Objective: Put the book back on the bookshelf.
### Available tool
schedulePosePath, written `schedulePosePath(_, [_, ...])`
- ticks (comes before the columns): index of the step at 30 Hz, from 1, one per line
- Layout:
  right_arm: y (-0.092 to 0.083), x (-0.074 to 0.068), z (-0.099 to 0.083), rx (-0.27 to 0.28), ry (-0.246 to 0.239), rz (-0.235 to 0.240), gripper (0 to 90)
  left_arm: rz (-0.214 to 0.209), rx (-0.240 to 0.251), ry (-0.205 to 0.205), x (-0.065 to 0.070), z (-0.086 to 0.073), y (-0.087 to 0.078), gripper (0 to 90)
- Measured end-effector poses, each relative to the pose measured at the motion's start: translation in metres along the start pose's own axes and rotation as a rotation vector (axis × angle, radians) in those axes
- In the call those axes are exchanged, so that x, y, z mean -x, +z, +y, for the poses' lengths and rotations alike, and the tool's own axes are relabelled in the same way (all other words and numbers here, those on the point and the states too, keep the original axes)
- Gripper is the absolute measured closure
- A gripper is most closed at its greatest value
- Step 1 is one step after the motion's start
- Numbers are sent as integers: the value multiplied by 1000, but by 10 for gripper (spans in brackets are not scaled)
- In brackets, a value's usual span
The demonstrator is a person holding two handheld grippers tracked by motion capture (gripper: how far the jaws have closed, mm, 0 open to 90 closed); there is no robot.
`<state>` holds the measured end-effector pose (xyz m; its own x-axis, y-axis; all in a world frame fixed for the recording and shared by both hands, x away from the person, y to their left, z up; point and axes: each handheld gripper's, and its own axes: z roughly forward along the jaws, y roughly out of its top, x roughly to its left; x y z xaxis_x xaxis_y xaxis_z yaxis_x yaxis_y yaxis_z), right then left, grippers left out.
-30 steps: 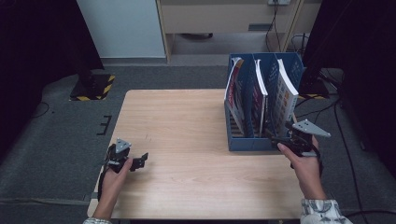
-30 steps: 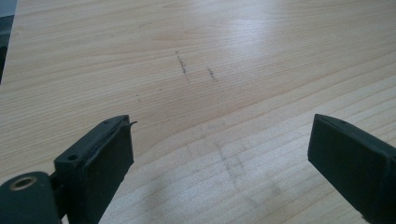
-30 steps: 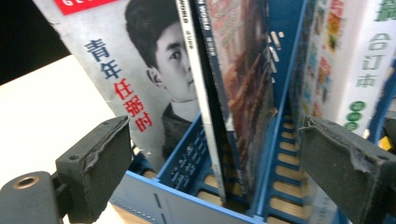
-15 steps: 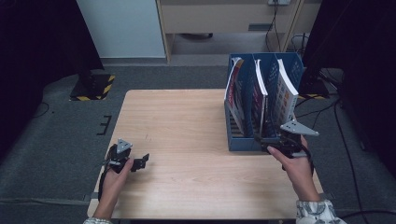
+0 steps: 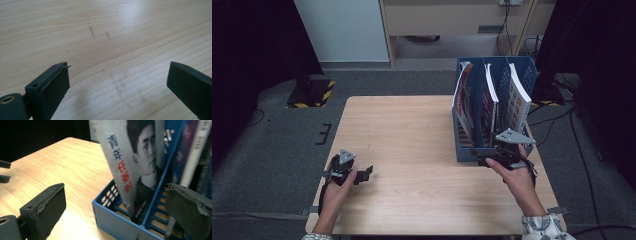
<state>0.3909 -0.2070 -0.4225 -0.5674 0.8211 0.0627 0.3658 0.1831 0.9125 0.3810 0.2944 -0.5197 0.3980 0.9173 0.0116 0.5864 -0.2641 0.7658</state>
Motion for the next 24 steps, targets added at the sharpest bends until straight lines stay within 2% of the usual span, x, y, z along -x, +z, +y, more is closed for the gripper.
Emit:
schedulePosePath(11, [14,-22,6,-24,-23,42,45,-5,-16,3,2,-1,3,38])
schedulePosePath(24, [31,-44,15,-54,-45,83,49,-7,-63,10,4,-3,11,36])
